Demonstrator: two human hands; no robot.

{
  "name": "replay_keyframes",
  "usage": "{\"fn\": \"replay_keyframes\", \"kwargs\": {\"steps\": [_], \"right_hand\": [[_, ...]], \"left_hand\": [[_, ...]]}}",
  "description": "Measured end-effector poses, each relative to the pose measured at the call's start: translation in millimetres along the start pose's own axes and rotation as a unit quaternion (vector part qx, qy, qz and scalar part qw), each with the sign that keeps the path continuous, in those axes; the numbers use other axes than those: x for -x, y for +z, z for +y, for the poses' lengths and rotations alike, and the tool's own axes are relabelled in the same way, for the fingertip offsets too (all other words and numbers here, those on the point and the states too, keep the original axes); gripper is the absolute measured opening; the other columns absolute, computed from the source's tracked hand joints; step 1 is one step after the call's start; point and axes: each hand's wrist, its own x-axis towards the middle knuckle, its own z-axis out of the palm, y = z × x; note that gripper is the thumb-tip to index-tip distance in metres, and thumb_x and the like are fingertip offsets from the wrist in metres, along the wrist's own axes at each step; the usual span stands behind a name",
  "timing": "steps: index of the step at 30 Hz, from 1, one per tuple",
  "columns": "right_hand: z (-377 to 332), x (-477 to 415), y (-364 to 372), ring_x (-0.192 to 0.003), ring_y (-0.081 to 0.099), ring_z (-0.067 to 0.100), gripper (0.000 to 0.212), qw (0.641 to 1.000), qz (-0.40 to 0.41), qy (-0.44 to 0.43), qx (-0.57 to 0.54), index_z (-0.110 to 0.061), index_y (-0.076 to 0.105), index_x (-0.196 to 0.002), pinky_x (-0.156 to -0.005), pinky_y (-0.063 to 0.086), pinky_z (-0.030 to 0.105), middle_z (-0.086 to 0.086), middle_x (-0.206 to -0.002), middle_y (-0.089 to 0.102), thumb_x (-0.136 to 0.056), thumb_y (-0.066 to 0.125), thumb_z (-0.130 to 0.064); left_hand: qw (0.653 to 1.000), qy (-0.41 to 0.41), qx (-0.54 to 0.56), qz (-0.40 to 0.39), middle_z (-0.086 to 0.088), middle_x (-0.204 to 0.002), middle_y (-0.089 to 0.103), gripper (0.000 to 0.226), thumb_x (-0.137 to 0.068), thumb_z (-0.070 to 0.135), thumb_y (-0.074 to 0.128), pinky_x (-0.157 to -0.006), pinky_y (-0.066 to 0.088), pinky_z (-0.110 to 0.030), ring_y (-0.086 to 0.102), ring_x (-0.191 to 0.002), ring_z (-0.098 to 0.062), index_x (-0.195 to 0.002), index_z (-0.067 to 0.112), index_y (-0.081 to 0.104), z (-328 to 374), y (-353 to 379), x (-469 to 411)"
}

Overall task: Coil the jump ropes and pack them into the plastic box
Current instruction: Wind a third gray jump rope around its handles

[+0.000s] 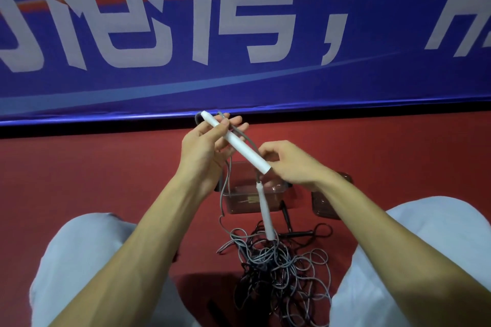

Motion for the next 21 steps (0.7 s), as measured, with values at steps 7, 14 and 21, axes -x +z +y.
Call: {"fn": "replay_keyframes", "kwargs": {"steps": [7, 14, 21], "right_hand": [[0.7, -3.3, -9.9, -0.067, 0.066, 0.019, 0.018, 0.991, 0.112, -0.009, -0.07, -0.013, 0.061, -0.085, -0.06, 0.056, 0.029, 0.009, -0.082, 0.071, -0.095, 0.054, 0.0], [-8.4, -2.4, -11.8, -0.072, 0.069, 0.015, 0.008, 0.933, 0.206, 0.008, -0.293, -0.006, 0.059, -0.092, -0.058, 0.059, 0.03, 0.011, -0.088, 0.068, -0.096, 0.054, -0.001], [-10.5, -3.2, -1.8, -0.09, 0.065, 0.027, 0.014, 0.863, 0.203, 0.053, -0.46, -0.003, 0.056, -0.085, -0.077, 0.057, 0.043, 0.013, -0.086, 0.063, -0.095, 0.052, 0.006]], "left_hand": [[0.966, -0.02, -0.254, -0.04, -0.007, -0.1, 0.075, 0.017, -0.096, 0.007, 0.058, -0.075, 0.057, -0.032, 0.073, -0.089, -0.019, -0.111, 0.005, 0.064, -12.7, -8.2, -3.2], [0.863, 0.032, -0.485, -0.139, -0.006, -0.08, 0.072, 0.014, -0.096, 0.017, 0.061, -0.06, 0.047, -0.023, 0.061, -0.067, -0.007, -0.101, 0.006, 0.067, -28.5, -11.0, -0.8], [0.878, -0.005, -0.453, -0.156, 0.007, -0.064, 0.06, 0.013, -0.099, 0.016, 0.057, -0.051, 0.047, -0.021, 0.058, -0.055, -0.004, -0.089, 0.009, 0.063, -33.1, -6.7, 4.9]]}}
